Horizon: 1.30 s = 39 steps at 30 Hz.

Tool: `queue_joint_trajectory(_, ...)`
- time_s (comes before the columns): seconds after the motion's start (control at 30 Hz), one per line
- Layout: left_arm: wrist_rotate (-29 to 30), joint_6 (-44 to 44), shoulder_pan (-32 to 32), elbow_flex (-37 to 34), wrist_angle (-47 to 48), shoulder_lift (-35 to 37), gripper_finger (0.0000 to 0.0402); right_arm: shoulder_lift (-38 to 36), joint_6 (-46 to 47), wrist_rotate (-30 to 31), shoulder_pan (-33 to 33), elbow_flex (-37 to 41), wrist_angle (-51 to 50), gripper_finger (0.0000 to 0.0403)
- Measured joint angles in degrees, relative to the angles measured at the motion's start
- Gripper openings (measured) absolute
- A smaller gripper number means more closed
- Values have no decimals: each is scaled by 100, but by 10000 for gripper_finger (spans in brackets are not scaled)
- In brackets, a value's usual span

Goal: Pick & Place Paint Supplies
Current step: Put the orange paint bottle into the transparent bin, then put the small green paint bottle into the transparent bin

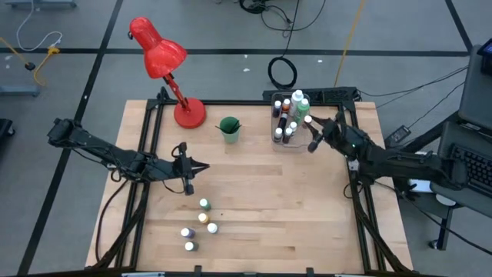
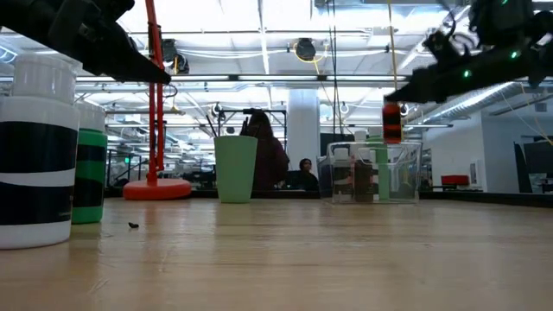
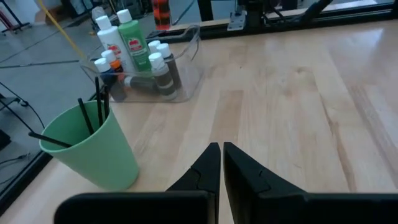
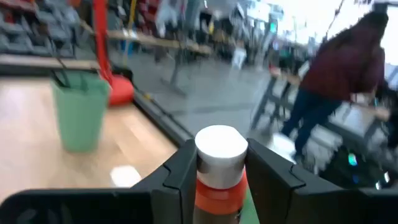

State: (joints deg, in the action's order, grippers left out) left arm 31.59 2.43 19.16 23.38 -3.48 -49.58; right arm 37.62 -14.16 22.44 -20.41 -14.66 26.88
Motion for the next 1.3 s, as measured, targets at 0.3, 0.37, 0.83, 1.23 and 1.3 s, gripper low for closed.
queue_joint_trajectory(0.3, 0, 38, 0, 0, 62, -2, 24, 980, 729, -1522, -1298, 283, 884, 105)
queue_joint_trajectory(0.37, -2, 40, 0, 0, 65, 0, 24, 1271, 722, -1523, -1375, 283, 1060, 106)
queue_joint_trajectory(0.83, -7, 43, 0, 0, 71, -1, 24, 3212, 780, -1519, -1606, 276, 2712, 106)
queue_joint_trajectory(1.23, -13, 51, 0, 0, 72, -2, 24, 3413, 1056, -1510, -1605, 267, 2723, 154)
queue_joint_trajectory(1.3, -15, 49, 0, 0, 73, -2, 24, 3413, 1057, -1510, -1603, 267, 2622, 154)
